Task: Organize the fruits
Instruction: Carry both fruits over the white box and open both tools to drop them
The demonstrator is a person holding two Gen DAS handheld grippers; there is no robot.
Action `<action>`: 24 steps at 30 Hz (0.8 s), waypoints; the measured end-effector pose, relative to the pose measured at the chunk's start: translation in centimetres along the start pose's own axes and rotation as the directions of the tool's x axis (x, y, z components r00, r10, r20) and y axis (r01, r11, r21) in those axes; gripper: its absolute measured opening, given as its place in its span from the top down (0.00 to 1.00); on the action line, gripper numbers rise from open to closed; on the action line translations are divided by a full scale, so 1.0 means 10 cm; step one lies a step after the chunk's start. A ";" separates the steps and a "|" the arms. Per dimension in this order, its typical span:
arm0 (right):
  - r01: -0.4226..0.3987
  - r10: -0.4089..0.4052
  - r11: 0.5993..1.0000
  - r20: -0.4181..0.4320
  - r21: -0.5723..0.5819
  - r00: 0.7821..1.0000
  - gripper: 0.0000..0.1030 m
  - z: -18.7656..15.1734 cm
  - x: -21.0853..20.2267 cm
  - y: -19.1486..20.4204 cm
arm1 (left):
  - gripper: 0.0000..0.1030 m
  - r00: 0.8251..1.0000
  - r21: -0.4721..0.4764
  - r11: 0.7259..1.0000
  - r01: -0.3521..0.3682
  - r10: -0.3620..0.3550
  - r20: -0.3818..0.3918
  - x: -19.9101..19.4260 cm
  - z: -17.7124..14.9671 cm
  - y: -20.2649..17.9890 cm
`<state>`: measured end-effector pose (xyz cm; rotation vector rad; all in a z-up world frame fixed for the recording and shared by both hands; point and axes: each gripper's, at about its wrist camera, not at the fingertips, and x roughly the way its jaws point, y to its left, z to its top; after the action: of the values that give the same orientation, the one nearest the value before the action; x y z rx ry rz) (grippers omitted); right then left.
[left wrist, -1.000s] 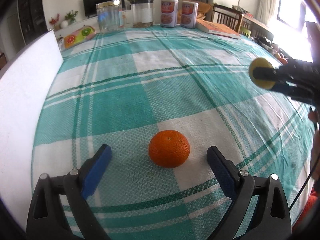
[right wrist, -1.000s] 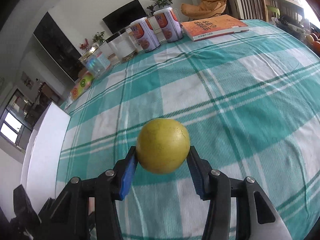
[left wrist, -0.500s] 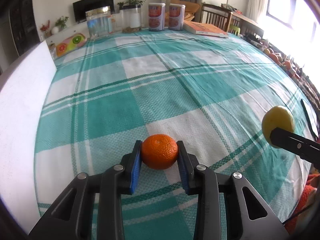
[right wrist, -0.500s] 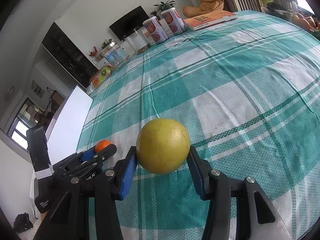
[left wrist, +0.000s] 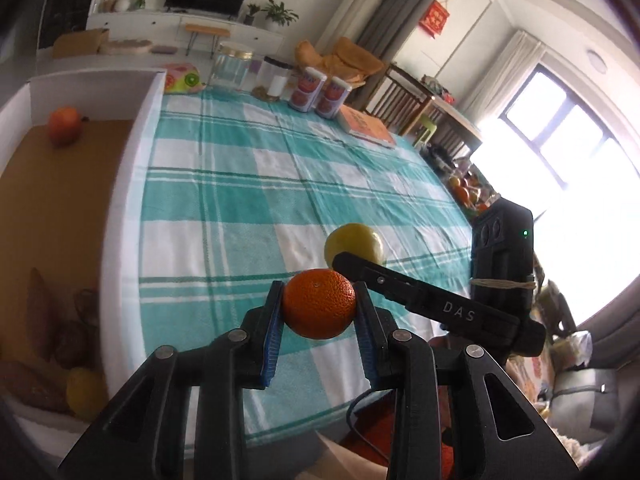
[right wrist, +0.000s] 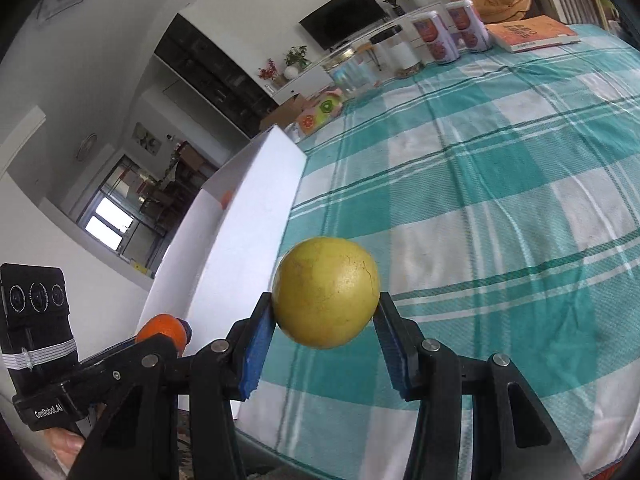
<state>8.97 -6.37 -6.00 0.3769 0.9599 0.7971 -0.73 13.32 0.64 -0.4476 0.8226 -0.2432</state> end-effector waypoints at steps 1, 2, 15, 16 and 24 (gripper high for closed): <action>-0.028 0.028 0.999 -0.016 -0.019 0.999 0.51 0.02 0.05 0.14 | 0.67 1.000 -0.035 0.999 -0.004 0.005 0.026 -0.13 0.03 0.10; -0.050 0.049 0.998 -0.032 -0.041 0.998 0.52 0.03 0.10 0.28 | 0.67 0.998 -0.068 0.998 -0.017 0.021 0.053 -0.26 0.06 0.20; -0.149 0.006 0.884 -0.308 -0.444 0.952 0.51 0.04 1.27 1.94 | 0.66 0.897 -0.286 0.854 -0.434 0.438 -0.054 -0.37 0.20 1.88; -0.131 -0.033 0.871 -0.324 -0.473 0.945 0.51 0.01 1.41 2.00 | 0.66 0.887 -0.285 0.843 -0.456 0.456 -0.070 -0.36 0.18 1.93; -0.026 -0.193 0.816 -0.314 -0.577 0.930 0.40 0.07 1.93 2.10 | 0.25 0.823 -0.264 0.786 -0.559 0.564 -0.067 -0.37 0.13 1.93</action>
<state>6.73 21.94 -4.01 -0.3562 1.0106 1.0509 -1.52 32.10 -5.32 -0.4397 0.9428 0.4404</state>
